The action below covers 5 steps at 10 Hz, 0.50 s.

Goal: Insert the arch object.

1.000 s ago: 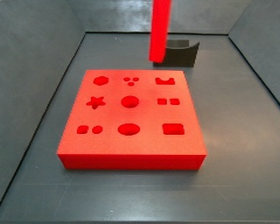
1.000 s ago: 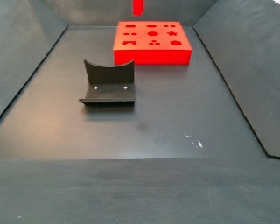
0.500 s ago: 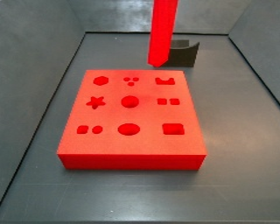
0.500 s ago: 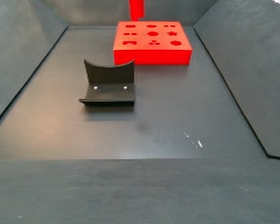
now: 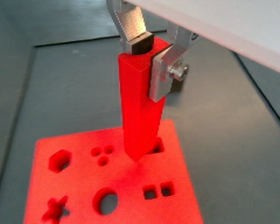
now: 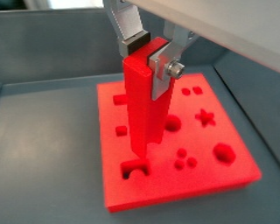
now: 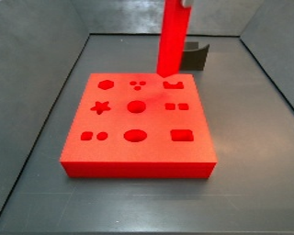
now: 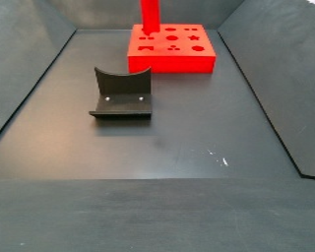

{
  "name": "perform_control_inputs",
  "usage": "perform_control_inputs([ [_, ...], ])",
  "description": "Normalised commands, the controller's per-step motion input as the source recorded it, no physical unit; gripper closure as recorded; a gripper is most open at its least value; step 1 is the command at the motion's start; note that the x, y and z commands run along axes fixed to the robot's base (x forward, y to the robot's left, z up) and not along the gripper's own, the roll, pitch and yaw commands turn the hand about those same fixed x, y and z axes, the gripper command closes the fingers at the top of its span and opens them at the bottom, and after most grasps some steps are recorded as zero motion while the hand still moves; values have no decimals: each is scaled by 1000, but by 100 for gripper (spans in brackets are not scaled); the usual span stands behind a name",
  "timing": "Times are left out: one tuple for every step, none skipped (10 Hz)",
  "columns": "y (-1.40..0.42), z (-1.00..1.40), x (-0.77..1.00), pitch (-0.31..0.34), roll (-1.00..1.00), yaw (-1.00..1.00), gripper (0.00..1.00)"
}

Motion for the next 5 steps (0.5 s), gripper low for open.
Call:
perform_control_inputs([
  [63, -451, 511, 0, 147, -754, 100],
  [83, -357, 446, 0, 110, -791, 100],
  [114, -237, 260, -31, 0, -917, 100],
  [0, -134, 17, -27, -7, -1000, 100],
  [0, -26, 0, -59, -80, -1000, 100],
])
